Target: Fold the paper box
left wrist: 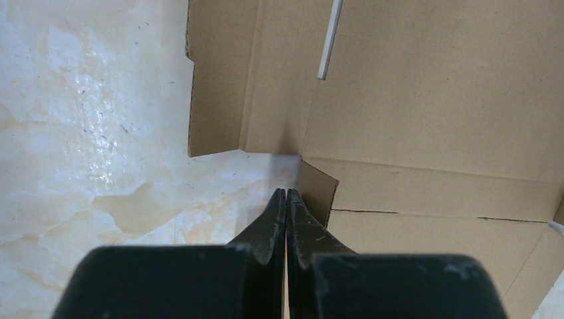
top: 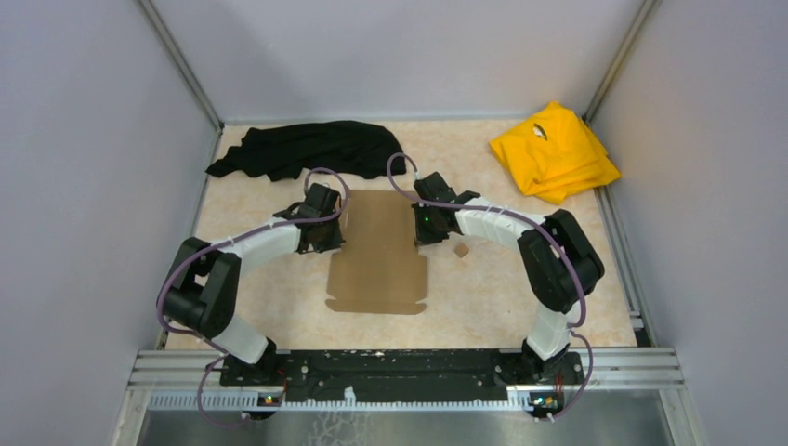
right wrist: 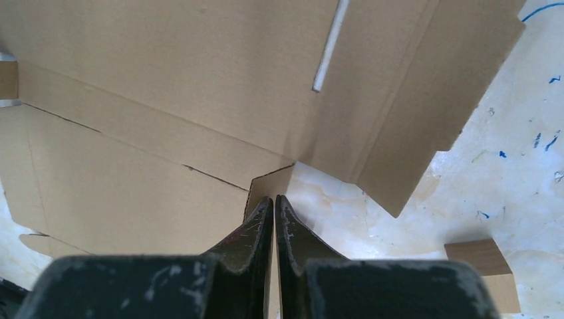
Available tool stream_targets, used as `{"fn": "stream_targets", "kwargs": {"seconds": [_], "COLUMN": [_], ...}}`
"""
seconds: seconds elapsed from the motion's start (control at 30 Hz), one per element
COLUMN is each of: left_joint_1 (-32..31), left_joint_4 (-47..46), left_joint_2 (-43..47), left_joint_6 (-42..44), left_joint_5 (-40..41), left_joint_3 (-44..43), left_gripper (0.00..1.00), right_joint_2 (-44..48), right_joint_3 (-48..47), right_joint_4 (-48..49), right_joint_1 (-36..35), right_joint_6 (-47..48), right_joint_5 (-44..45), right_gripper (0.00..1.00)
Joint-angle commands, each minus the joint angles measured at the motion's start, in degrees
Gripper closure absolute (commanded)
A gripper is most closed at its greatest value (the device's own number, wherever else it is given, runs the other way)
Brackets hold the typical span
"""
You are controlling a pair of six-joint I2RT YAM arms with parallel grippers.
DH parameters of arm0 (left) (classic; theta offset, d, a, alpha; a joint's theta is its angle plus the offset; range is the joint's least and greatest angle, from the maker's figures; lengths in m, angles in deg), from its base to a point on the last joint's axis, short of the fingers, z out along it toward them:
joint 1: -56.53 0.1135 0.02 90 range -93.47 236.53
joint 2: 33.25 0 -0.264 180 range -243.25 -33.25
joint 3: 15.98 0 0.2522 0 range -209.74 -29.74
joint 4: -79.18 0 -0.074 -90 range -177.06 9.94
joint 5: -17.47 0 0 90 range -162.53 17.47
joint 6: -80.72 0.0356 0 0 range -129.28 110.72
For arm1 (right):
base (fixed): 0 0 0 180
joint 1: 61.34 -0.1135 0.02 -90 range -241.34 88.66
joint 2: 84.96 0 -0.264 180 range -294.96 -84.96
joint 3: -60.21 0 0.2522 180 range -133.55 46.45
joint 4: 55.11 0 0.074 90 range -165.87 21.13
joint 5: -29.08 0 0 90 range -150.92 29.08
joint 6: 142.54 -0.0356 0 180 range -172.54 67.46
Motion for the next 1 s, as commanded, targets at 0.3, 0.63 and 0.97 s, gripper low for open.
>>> {"fn": "stream_targets", "kwargs": {"seconds": [0.3,0.63,0.97], "left_joint_1": [-1.87,-2.36,-2.54], "left_joint_4": [0.50,0.58,1.19], "left_joint_2": [-0.97,-1.17,-1.48], "left_joint_6": [-1.01,-1.09,-0.89], "left_joint_5": [0.30,0.56,0.51], "left_joint_3": [-2.68,-2.97,-4.43], "left_gripper": [1.00,1.00,1.00], "right_joint_2": [-1.82,-3.18,-6.67], "right_joint_3": [-3.98,-3.07,-2.40], "right_joint_4": [1.13,1.92,2.21], "right_joint_1": [-2.41,-2.98,-3.32], "right_joint_6": [-1.02,-1.20,-0.92], "right_joint_5": [0.04,0.03,0.48], "right_gripper": [0.96,0.96,0.96]}}
